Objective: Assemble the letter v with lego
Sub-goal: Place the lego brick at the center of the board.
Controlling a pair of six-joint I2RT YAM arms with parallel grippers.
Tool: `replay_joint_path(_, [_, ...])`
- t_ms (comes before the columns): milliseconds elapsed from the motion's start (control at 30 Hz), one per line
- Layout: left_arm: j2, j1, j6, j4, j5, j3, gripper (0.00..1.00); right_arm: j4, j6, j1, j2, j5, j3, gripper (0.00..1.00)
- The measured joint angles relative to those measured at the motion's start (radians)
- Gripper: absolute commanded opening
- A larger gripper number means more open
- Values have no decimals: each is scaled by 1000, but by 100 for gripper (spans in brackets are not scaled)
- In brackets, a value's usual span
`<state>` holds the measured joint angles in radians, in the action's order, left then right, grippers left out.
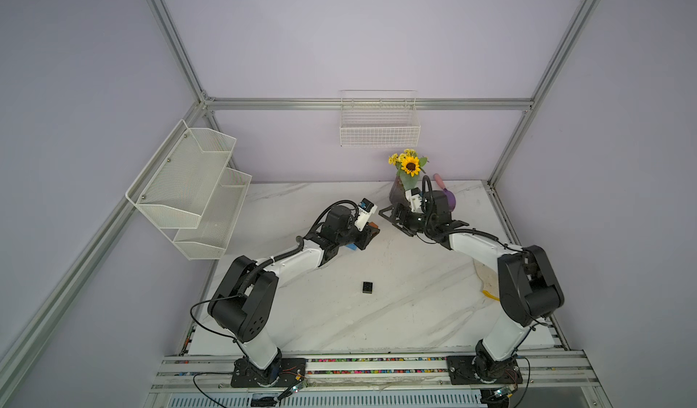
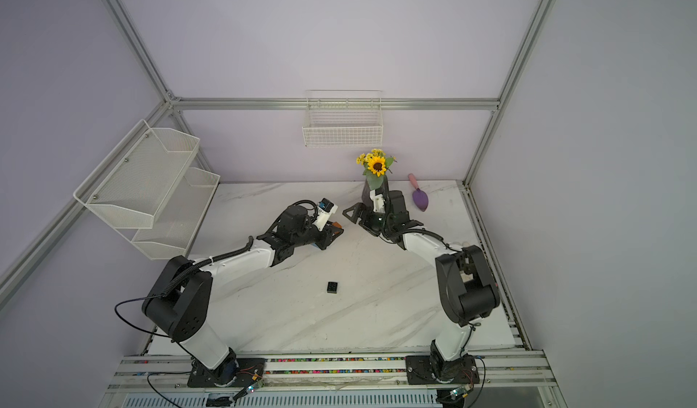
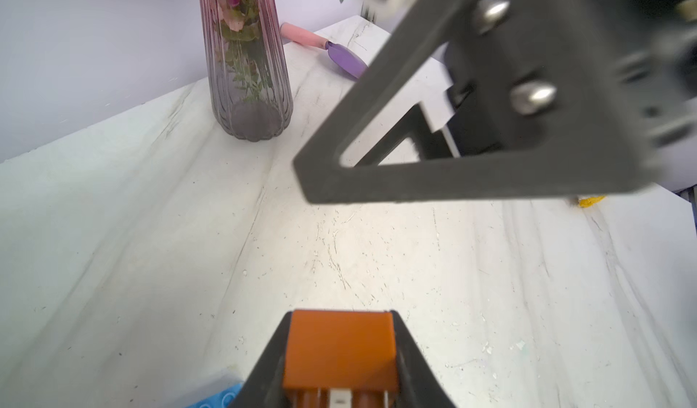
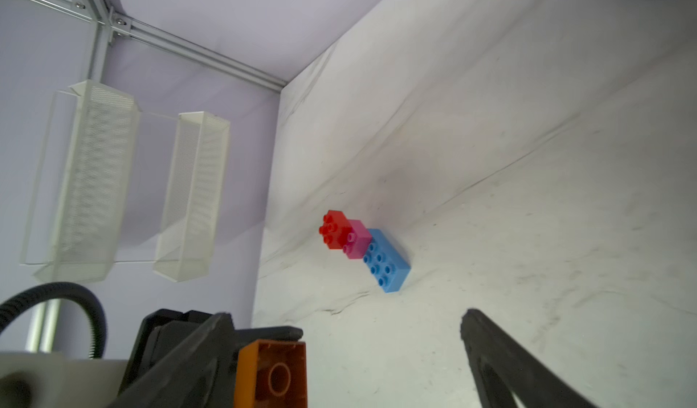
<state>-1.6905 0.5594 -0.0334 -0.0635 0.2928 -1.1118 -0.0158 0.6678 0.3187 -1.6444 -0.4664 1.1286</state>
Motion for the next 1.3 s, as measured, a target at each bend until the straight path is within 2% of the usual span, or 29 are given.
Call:
replay_joint_path(100, [-49,22,-18,113,-21,-75,12,-115,-101,2,116,177,-7,97])
replay_joint_path(233, [-181,68,-34,319,-58,-231,11,-223,-190,2,219,377,-69,97])
replay_joint_path(333, [-270,111,-33,458,-83,-336,11,-278,-224,2,271,471,-130,97])
replay_joint_path(567, [-412,194,-32,766,-149,-571,11,-315,-286,2,406,598,-214,97])
replay_joint_path(800, [-579,253,-34,1010,-224,-831,11,-291,-336,3,484,654,-261,97])
replay_joint_path(967, [-664,275,-37,1111,-230,-890,11,-308,-349,3,400,605,-230,97])
replay_joint_path(1100, [-666,277,-51,1146,-239,-900,13,-295,-351,3,395,562,-252,97])
replay_joint_path(1300, [-671,279,-61,1177,-245,-911,33,-299,-347,3,381,526,-240,97])
